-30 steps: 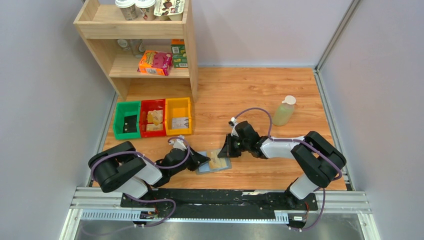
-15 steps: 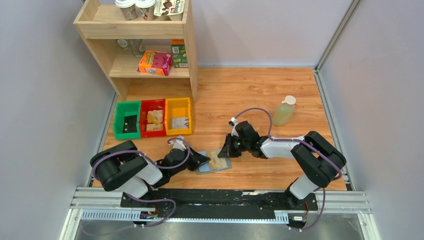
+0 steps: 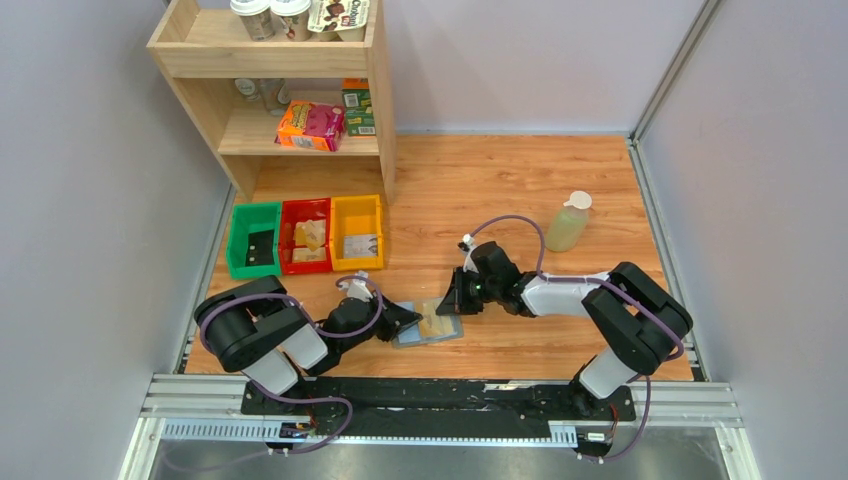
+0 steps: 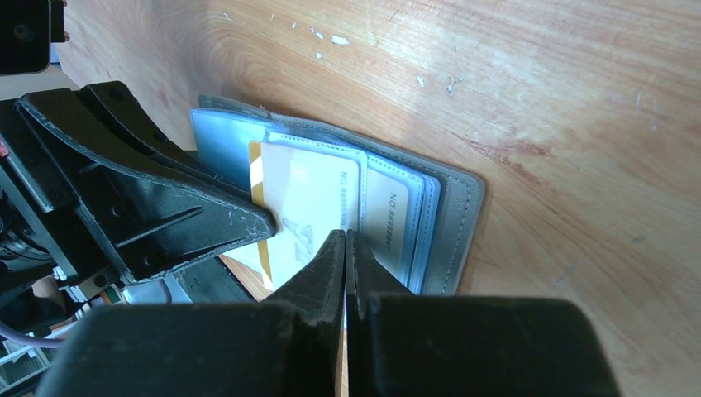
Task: Take the credit cards out of the card holder
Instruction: Remove the credit card from the card holder.
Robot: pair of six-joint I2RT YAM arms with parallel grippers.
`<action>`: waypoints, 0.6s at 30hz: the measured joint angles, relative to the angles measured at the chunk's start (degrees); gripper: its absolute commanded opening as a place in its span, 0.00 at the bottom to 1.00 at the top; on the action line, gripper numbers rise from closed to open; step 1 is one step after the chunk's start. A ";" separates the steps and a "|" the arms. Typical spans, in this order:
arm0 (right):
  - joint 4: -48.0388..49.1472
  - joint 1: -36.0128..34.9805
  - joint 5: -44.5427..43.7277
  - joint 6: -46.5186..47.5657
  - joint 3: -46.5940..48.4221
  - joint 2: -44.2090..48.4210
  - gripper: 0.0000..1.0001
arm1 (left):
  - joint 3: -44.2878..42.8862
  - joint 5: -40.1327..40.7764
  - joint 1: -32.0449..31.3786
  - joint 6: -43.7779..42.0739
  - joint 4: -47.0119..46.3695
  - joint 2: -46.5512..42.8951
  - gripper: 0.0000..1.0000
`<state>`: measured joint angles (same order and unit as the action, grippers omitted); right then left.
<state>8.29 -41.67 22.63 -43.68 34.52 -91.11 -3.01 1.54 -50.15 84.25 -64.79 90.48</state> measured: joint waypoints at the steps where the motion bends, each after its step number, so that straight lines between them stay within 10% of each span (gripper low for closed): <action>1: -0.02 0.02 0.02 0.00 0.00 0.00 0.00 | 0.02 0.00 0.00 0.13 -0.31 0.17 0.00; 18: -4.76 0.90 -0.44 1.31 1.79 0.20 0.00 | 0.09 -0.17 0.04 0.28 8.68 -6.99 0.02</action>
<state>3.53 -40.77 22.20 -42.37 36.32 -90.91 -2.92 1.37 -50.11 84.53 -56.12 83.48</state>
